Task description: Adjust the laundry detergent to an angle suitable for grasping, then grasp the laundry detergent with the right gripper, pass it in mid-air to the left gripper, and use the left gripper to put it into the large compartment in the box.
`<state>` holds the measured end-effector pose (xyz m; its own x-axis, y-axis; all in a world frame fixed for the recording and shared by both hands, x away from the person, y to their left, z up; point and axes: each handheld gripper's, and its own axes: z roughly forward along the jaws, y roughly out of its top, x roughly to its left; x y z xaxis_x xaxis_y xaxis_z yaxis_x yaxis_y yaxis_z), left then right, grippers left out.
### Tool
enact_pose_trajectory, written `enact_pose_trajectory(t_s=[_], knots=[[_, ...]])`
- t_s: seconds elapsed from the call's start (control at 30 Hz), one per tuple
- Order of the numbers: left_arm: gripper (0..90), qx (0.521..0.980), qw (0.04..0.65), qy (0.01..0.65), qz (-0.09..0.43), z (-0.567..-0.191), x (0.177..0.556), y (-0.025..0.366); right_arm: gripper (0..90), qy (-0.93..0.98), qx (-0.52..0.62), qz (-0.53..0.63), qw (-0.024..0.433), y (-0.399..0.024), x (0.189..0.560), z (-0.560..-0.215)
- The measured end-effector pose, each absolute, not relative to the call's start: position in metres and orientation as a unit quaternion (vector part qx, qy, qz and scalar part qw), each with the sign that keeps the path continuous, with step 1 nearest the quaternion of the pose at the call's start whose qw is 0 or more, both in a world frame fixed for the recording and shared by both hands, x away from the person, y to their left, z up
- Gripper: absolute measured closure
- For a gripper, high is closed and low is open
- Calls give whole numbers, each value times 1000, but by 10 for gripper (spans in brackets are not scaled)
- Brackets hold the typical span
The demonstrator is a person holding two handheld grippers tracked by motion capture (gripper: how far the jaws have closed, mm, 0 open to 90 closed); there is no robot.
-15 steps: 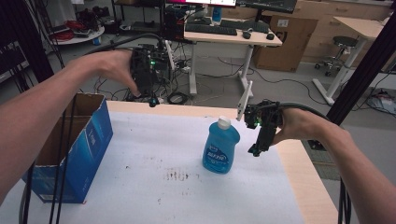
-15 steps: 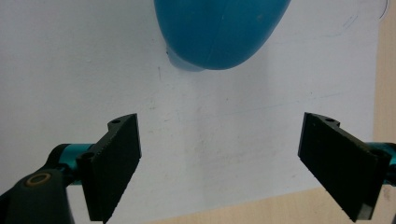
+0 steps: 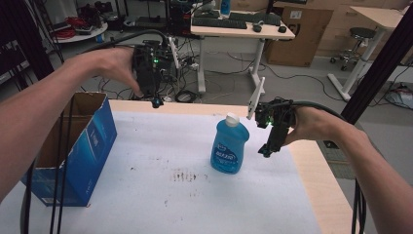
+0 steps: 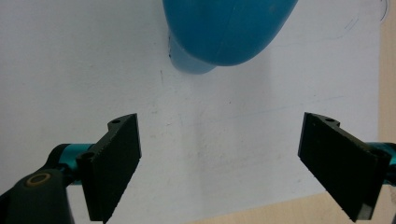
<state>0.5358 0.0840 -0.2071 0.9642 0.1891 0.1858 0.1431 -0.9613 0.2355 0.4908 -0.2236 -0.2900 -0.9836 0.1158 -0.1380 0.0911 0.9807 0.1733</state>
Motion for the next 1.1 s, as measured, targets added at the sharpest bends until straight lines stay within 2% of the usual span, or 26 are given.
enact_pose_trajectory(t_s=[0.4,0.63,0.83,1.1], knots=[[92,984,114,89,104,-208,537,86,124,990,76,106,62,-232,489,-289],[92,984,119,85,99,-213,538,82,124,979,106,166,59,-238,488,-300],[92,982,133,83,101,-212,539,83,124,961,134,238,38,-238,488,-315],[92,981,136,90,103,-213,539,91,124,945,151,287,40,-230,487,-329]])
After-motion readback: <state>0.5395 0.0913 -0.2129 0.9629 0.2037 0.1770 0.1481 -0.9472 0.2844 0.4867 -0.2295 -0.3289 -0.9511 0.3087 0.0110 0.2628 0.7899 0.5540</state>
